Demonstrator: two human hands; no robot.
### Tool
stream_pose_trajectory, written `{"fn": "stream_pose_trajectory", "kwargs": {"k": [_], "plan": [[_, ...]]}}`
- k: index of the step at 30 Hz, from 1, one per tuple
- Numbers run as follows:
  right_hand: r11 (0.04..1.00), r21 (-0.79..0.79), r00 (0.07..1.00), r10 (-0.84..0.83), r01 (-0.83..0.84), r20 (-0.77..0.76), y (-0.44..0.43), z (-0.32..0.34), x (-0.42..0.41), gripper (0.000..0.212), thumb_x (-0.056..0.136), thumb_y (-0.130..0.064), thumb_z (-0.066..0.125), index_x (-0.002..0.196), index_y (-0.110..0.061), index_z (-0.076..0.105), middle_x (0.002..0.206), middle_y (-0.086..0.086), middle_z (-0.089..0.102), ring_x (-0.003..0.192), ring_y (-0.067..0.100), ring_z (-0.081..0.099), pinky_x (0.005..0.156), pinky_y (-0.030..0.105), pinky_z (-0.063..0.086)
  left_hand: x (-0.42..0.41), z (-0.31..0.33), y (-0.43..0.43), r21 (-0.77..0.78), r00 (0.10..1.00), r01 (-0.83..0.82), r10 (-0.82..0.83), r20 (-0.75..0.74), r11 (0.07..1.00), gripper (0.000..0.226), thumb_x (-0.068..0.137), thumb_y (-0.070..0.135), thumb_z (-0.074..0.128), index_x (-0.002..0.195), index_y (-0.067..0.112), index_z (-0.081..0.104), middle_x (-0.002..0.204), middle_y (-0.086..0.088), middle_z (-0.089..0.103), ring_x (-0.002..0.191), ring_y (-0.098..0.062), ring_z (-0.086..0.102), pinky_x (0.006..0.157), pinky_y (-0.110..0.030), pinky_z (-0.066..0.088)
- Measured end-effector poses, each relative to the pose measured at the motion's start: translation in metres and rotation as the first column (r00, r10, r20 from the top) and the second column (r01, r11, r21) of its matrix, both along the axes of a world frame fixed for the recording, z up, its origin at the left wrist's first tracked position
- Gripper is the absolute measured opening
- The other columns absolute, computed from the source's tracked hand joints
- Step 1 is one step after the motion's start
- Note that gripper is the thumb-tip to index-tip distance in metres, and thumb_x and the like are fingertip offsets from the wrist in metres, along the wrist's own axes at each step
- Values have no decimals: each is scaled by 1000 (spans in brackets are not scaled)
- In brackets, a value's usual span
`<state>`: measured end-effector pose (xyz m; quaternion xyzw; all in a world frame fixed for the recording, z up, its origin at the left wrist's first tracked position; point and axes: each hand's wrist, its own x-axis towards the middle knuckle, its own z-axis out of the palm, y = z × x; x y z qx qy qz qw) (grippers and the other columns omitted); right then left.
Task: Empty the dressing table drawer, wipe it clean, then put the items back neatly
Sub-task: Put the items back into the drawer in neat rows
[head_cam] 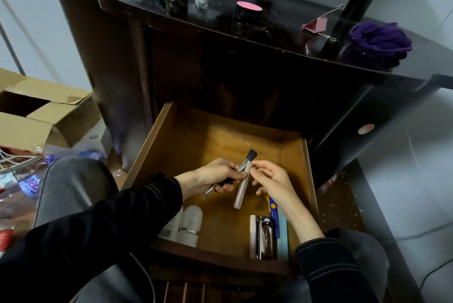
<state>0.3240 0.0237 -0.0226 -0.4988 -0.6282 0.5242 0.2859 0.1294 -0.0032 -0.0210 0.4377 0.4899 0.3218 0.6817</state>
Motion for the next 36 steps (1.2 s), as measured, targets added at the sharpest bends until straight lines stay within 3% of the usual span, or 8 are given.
{"fn": "stream_pose_trajectory", "kwargs": {"k": [6, 9, 13, 17, 23, 32, 36], "plan": [[1000, 20, 1000, 5, -5, -15, -1, 0, 1, 13, 94, -18, 71, 106, -21, 75, 91, -2, 77, 78, 6, 69, 61, 21, 54, 2, -4, -2, -8, 999, 40, -41, -34, 999, 11, 98, 13, 62, 92, 4, 62, 67, -1, 53, 46, -10, 39, 35, -17, 22], [997, 10, 997, -82, 83, -13, 0, -3, 5, 13, 96, -17, 69, 107, -18, 75, 93, 4, 76, 76, 9, 67, 62, 21, 55, 2, -8, 1, -25, 990, -75, 71, -123, 997, 18, 98, 17, 62, 85, 6, 59, 55, 3, 53, 41, -9, 40, 35, -19, 24], [992, -33, 985, -113, 119, 132, 3, -12, 7, 8, 94, -15, 69, 94, -18, 76, 81, 6, 72, 67, 11, 60, 52, 18, 45, -5, -18, 6, -48, 948, -243, 227, -222, 969, 16, 94, 17, 68, 84, 7, 60, 61, -1, 53, 44, -10, 42, 37, -21, 28], [998, -60, 944, 8, 13, 329, 8, -25, 1, 2, 90, -21, 75, 87, -22, 74, 73, -4, 70, 65, 10, 60, 52, 19, 42, -4, -21, 8, -68, 943, -250, 228, -242, 966, 15, 93, 18, 69, 85, 8, 62, 65, -2, 54, 45, -11, 42, 37, -21, 28], [986, -2, 749, 127, -165, 650, 10, -42, -1, 15, 84, -33, 79, 82, -31, 64, 85, -10, 69, 87, 14, 67, 78, 34, 56, -1, -22, 8, -74, 943, -239, 213, -256, 968, 12, 92, 16, 69, 90, 5, 65, 71, -6, 56, 47, -13, 44, 38, -22, 28], [908, -146, 595, 373, -394, 712, 6, -40, 3, 14, 75, -33, 84, 74, -25, 73, 82, -7, 72, 81, 12, 69, 79, 45, 61, -2, -20, 8, -86, 942, -249, 221, -252, 965, 16, 92, 15, 69, 100, 1, 67, 72, -6, 56, 47, -12, 45, 38, -22, 28], [884, -201, 595, 437, -421, 674, 5, -41, 5, 12, 76, -28, 85, 71, -24, 75, 83, -5, 74, 82, 12, 70, 80, 43, 61, -2, -20, 7, -93, 944, -250, 221, -245, 964, 23, 92, 14, 68, 107, -5, 67, 73, -6, 56, 47, -12, 44, 38, -21, 28]]}}
